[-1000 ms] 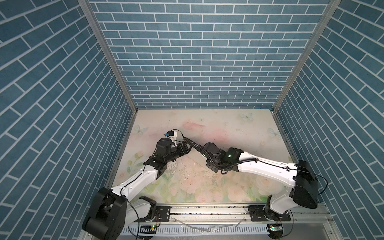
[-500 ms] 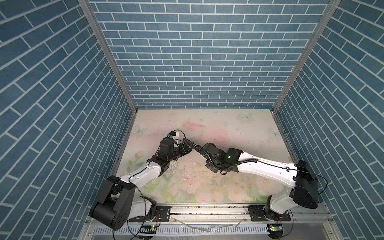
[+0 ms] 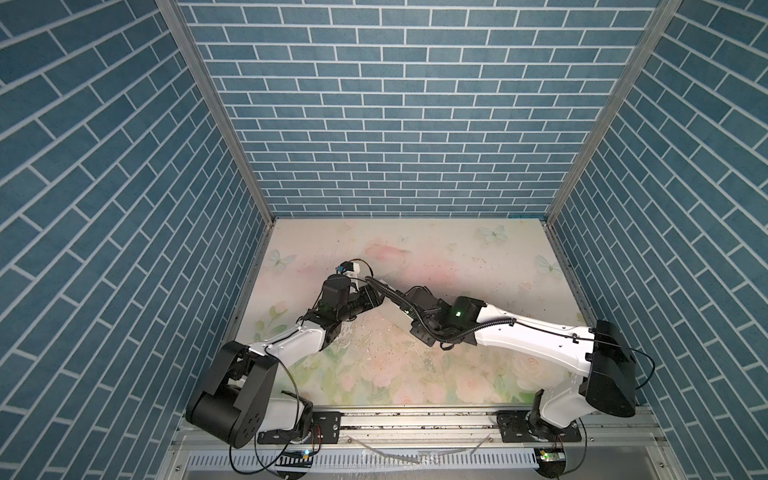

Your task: Fold the paper box

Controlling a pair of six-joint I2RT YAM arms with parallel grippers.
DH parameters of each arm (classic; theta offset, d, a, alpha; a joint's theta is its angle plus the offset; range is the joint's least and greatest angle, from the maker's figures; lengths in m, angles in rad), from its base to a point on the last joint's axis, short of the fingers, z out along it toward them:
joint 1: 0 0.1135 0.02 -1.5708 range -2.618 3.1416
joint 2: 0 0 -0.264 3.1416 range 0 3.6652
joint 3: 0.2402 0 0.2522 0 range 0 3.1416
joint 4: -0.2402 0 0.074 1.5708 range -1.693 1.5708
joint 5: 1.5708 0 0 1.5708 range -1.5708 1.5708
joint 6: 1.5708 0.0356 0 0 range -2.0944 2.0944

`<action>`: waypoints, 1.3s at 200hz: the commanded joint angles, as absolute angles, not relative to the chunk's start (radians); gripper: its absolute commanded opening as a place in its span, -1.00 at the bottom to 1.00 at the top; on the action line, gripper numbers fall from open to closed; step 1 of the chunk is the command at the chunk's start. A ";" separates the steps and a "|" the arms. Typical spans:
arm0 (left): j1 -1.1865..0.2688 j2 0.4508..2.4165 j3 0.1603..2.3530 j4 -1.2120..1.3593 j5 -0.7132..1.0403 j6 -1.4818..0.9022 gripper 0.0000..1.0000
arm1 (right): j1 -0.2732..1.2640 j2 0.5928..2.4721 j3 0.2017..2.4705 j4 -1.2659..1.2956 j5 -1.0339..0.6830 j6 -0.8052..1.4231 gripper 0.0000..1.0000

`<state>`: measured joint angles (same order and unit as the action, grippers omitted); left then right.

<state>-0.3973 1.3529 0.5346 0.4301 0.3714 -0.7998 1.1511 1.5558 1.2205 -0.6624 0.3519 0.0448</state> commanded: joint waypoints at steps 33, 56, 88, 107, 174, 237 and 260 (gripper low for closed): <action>-0.421 1.366 0.505 0.391 0.272 -0.752 0.25 | 1.155 1.511 1.229 -0.705 0.287 0.095 -0.22; -0.434 1.376 0.507 0.390 0.258 -0.747 0.23 | 1.151 1.471 1.230 -0.696 0.266 0.108 -0.12; -0.443 1.367 0.494 0.389 0.240 -0.744 0.21 | 1.134 1.393 1.224 -0.691 0.236 0.180 -0.06; -0.448 1.357 0.487 0.381 0.226 -0.737 0.21 | 1.123 1.346 1.224 -0.683 0.250 0.274 -0.03; -0.470 1.343 0.470 0.386 0.197 -0.720 0.20 | 1.090 1.289 1.163 -0.650 0.248 0.818 -0.10; -0.479 1.295 0.437 0.406 0.143 -0.706 0.19 | 1.055 1.158 0.917 -0.431 0.248 1.180 -0.09; -0.481 1.295 0.431 0.422 0.136 -0.701 0.19 | 1.057 1.124 0.816 -0.304 0.257 1.275 -0.11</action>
<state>-0.4767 1.2846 0.4644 0.4835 0.1780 -0.7315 1.0561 1.1629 0.9146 -0.4587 0.2462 1.0733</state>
